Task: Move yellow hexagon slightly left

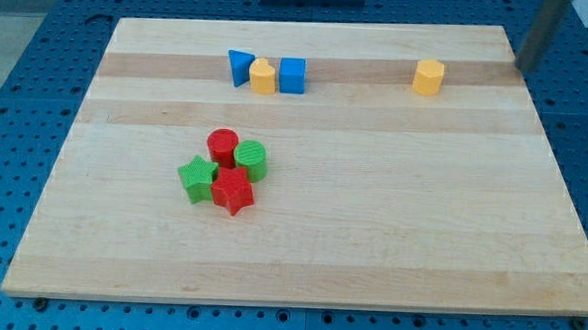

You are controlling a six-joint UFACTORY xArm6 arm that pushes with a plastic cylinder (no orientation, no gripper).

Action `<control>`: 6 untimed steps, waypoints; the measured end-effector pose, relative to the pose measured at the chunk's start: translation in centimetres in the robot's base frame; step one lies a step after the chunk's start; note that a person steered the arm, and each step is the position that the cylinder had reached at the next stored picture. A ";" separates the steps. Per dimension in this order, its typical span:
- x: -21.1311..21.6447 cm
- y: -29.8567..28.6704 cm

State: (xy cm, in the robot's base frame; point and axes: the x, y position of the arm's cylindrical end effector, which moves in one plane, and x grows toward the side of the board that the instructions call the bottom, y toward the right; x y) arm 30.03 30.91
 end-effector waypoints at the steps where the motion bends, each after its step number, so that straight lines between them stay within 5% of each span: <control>1: 0.9 -1.7; 3: 0.2 -13.6; 6: 7.0 -10.3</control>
State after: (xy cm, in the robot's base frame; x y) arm 37.00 20.61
